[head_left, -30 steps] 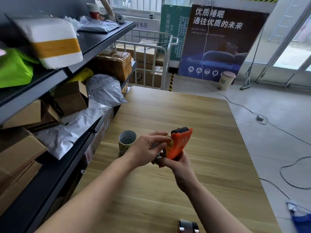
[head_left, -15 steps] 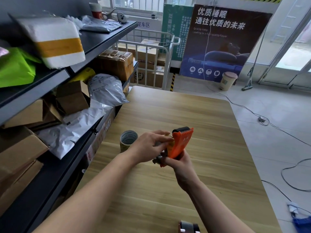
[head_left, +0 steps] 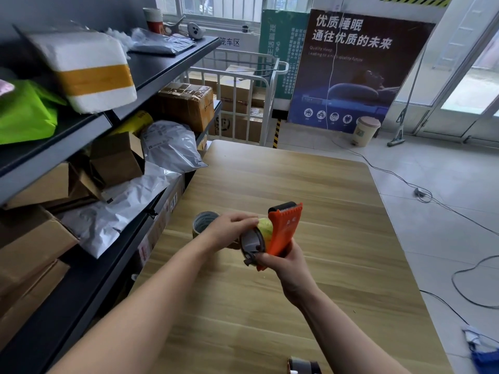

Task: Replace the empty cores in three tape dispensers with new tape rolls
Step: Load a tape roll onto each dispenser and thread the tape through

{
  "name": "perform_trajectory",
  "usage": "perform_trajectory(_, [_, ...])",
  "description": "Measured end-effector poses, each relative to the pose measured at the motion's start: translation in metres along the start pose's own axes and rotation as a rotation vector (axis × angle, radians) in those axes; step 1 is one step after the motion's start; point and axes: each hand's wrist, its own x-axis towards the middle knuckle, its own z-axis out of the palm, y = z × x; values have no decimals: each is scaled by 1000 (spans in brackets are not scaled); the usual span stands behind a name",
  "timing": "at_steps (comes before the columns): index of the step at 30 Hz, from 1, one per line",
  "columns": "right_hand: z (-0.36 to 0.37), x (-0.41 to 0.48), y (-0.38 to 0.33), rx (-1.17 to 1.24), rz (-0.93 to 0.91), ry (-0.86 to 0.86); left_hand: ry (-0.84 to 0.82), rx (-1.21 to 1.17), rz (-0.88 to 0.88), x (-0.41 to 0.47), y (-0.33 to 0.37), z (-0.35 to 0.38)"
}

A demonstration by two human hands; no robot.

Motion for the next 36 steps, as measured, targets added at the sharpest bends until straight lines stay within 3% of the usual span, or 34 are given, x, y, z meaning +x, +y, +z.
perform_trajectory(4, [4,1,-1,-28,-12,4,-63,-182,-165,-2,7,-3])
perform_trajectory(8, [4,7,1,-129,-36,26,55,-279,75,0,2,5])
perform_trajectory(13, [4,6,-1,-166,-55,35,33,-124,346,1,-4,13])
perform_trajectory(17, [3,4,1,-218,-108,97,42,-223,141,4,-4,5])
perform_trajectory(19, [2,4,2,-229,-146,114,-42,-178,-43,4,-2,2])
perform_trajectory(21, [2,3,1,-253,-177,109,-103,-218,-115,0,1,5])
perform_trajectory(26, [-2,3,2,-271,-165,48,5,-294,106,3,-6,10])
perform_trajectory(29, [-7,4,2,-302,-145,8,-70,-243,206,2,-8,10])
perform_trajectory(33, [-11,2,-1,-352,-164,-57,-120,-351,224,-2,-3,6])
perform_trajectory(36, [-13,0,1,-388,-192,-86,-106,-259,202,-1,-1,5])
